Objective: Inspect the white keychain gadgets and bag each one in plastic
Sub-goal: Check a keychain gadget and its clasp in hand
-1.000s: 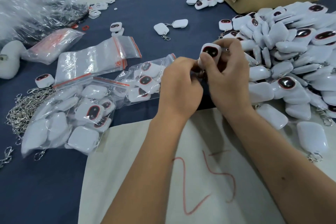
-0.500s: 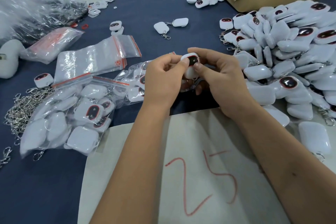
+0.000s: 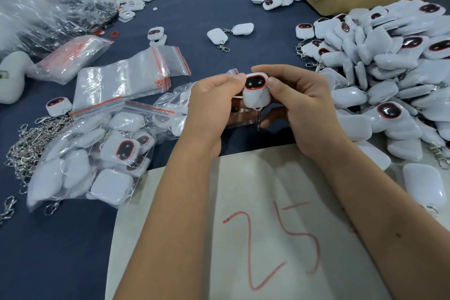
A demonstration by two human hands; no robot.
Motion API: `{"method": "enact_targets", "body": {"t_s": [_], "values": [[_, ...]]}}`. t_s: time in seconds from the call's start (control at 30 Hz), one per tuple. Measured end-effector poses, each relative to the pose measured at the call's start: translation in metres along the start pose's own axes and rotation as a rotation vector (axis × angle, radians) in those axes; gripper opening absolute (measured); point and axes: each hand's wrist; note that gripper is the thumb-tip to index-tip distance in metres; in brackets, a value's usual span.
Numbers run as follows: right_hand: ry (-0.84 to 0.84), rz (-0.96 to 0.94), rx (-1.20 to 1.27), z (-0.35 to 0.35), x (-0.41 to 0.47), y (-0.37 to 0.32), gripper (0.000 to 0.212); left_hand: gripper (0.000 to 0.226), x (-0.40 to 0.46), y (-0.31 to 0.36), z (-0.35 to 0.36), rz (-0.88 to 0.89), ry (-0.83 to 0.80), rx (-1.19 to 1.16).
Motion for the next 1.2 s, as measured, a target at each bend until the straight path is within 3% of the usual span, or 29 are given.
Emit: {"method": "enact_targets", "body": {"t_s": [0.6,0.77,0.93,1.2], "values": [[0.011,-0.08,-0.062,0.0,-0.001,0.001,0.026,0.017,-0.001,0.002,-0.004,0.019,-0.043,0.003],[0.043,-0.045,-0.073,-0.001,0.003,0.006,0.02,0.013,0.0,-0.001,0.002,0.132,0.035,0.024],[-0.026,0.005,-0.135,0.001,0.005,0.007,0.012,0.01,0.007,-0.002,0.011,0.251,0.186,-0.037],[0.36,0.175,0.08,-0.011,0.041,-0.025,0.021,0.009,0.05,0.023,0.077,0.193,0.162,-0.063]]}}
Point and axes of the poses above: each hand's wrist, its own x-axis towards the middle knuckle, its own z-axis out of the palm, y = z × x
